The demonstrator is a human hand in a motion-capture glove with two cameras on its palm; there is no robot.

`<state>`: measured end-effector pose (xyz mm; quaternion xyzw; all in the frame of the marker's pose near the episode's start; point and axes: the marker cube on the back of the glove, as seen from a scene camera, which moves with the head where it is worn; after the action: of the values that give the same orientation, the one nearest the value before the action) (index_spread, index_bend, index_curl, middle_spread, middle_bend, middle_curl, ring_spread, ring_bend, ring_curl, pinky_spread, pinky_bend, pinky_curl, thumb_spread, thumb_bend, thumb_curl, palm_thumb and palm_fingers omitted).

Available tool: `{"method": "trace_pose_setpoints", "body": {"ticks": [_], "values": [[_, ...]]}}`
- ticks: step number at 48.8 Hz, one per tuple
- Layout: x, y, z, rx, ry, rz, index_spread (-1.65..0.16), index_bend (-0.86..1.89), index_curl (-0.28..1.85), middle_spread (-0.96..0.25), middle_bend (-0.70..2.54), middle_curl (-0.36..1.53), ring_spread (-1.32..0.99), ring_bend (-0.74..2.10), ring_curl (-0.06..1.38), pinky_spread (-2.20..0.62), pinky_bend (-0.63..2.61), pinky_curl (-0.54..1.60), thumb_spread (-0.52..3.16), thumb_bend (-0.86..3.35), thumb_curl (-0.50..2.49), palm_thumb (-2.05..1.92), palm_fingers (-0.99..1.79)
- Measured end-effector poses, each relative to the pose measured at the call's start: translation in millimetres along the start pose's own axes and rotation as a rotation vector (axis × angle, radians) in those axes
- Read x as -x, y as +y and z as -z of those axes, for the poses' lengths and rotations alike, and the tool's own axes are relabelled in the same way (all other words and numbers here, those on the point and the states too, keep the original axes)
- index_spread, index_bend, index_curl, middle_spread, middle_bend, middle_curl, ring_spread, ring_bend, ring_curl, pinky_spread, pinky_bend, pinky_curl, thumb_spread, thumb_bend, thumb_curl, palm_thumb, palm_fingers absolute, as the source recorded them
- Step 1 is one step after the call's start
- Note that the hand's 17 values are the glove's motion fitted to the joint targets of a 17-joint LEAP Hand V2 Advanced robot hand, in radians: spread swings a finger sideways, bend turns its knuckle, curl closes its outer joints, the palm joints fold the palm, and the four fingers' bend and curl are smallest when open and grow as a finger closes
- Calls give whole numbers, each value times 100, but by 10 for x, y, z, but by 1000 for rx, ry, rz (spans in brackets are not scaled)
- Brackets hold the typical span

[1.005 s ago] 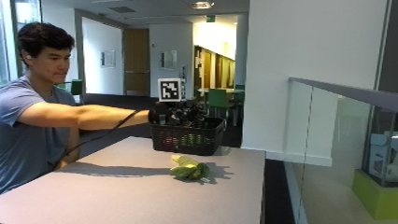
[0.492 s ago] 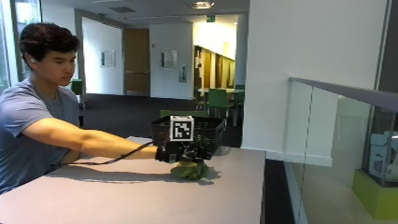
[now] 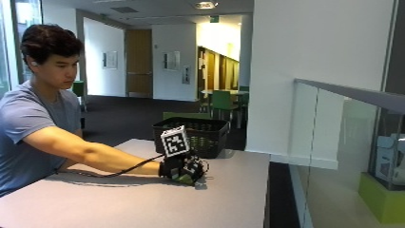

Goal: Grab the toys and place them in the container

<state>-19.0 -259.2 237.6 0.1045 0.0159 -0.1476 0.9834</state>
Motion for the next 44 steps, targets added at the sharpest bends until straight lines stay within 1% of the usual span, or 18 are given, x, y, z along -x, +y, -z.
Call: {"method": "trace_pose_setpoints", "body": {"ticks": [3,5,6,7,9,11,13,15,22,29,36,44], "values": [[-89,34,36,1,140,85,-39,26,23,-36,52,51,-42,108,39,-31,88,26,99,-3,25,-3,110],[-129,55,57,24,218,120,-38,25,25,-38,55,53,-41,113,42,-34,90,28,102,-3,25,-2,115],[-122,57,73,40,235,104,-38,25,25,-38,56,54,-41,114,43,-35,91,29,103,-3,25,-2,114],[-99,54,93,57,235,66,-38,24,25,-38,58,55,-41,117,44,-36,94,31,104,-2,25,-1,121],[-32,38,139,90,196,-40,-38,25,27,-40,65,58,-40,121,46,-37,95,33,108,-1,26,2,129],[13,26,187,117,150,-127,-38,25,28,-40,67,59,-40,123,47,-38,97,34,110,-1,26,1,125],[23,34,241,142,133,-172,-38,27,29,-40,72,62,-39,126,49,-39,96,35,112,0,27,4,129],[29,60,298,163,131,-191,-37,29,30,-40,79,65,-37,127,49,-40,94,35,114,1,28,7,133],[32,125,579,180,96,-285,-36,36,35,-38,89,68,-35,130,50,-41,95,38,118,0,29,11,130],[-61,148,1063,228,39,-386,-34,40,40,-36,95,70,-34,132,51,-41,95,40,120,-1,30,12,128],[-114,154,1622,252,53,-428,-33,42,43,-35,98,70,-34,134,51,-42,96,41,121,-2,30,12,125],[27,123,2280,193,61,-445,-32,42,46,-33,99,70,-33,135,50,-42,97,43,120,-2,30,9,124]]}}
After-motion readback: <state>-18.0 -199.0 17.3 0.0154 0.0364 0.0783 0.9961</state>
